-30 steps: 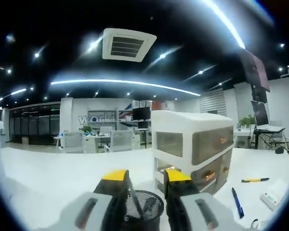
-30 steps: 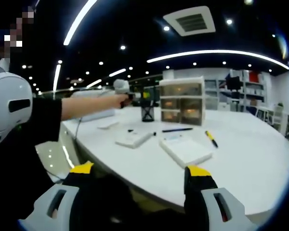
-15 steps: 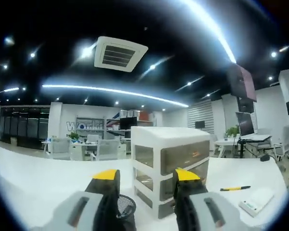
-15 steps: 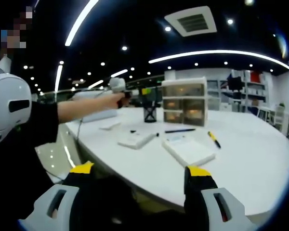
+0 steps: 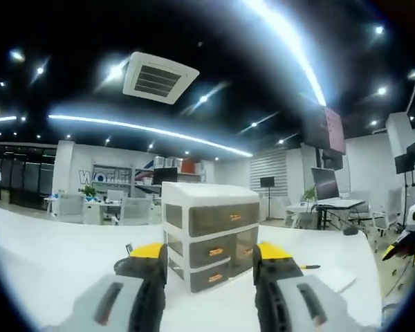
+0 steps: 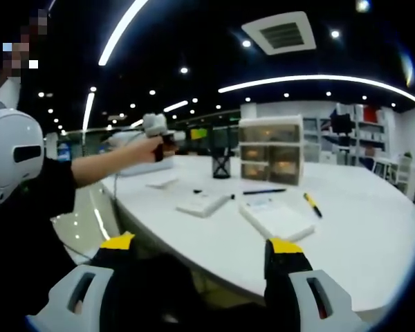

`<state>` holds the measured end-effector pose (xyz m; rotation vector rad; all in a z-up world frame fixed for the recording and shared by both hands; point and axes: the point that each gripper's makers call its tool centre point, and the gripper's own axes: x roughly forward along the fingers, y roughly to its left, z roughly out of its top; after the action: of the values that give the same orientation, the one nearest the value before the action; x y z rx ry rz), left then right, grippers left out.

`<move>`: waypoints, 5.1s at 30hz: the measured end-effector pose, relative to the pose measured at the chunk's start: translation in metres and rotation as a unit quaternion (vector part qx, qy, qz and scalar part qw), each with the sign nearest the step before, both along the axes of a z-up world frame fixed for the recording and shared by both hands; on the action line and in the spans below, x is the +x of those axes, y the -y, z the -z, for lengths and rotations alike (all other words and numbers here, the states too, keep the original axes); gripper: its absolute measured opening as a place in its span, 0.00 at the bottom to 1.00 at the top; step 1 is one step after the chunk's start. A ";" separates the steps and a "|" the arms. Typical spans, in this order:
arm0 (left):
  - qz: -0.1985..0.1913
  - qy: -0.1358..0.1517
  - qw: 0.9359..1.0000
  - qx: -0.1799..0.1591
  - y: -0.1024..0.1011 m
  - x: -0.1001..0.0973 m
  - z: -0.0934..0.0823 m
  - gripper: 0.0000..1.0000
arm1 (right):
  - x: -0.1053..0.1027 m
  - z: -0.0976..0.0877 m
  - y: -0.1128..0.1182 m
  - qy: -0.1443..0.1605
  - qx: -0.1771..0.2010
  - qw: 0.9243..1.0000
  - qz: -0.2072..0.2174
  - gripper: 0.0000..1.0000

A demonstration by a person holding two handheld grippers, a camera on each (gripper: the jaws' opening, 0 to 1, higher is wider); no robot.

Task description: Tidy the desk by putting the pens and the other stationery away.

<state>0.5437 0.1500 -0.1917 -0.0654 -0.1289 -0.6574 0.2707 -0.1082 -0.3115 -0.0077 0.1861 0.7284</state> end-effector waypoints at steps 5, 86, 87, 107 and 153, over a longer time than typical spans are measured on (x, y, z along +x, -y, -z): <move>0.015 -0.002 1.000 -0.002 -0.005 -0.025 0.009 0.52 | -0.001 -0.001 -0.005 0.002 0.000 1.000 -0.005 0.71; 0.030 -0.066 0.994 0.080 -0.039 -0.242 0.115 0.63 | 0.064 -0.034 -0.021 0.007 -0.170 0.981 -0.088 0.68; 0.031 -0.066 0.994 0.078 -0.039 -0.243 0.115 0.63 | 0.066 -0.035 -0.021 0.006 -0.175 0.981 -0.089 0.68; 0.000 -0.087 0.992 0.094 -0.049 -0.251 0.117 0.67 | 0.103 -0.048 -0.041 0.007 -0.282 0.947 -0.153 0.68; -0.025 -0.123 0.986 0.110 -0.058 -0.251 0.122 0.76 | 0.201 -0.022 -0.146 -0.012 -0.451 0.832 -0.322 0.48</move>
<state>0.2929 0.2076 -0.3139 0.0697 0.1790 -0.6054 0.4713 0.0378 -0.2896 -1.0139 0.5583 1.2569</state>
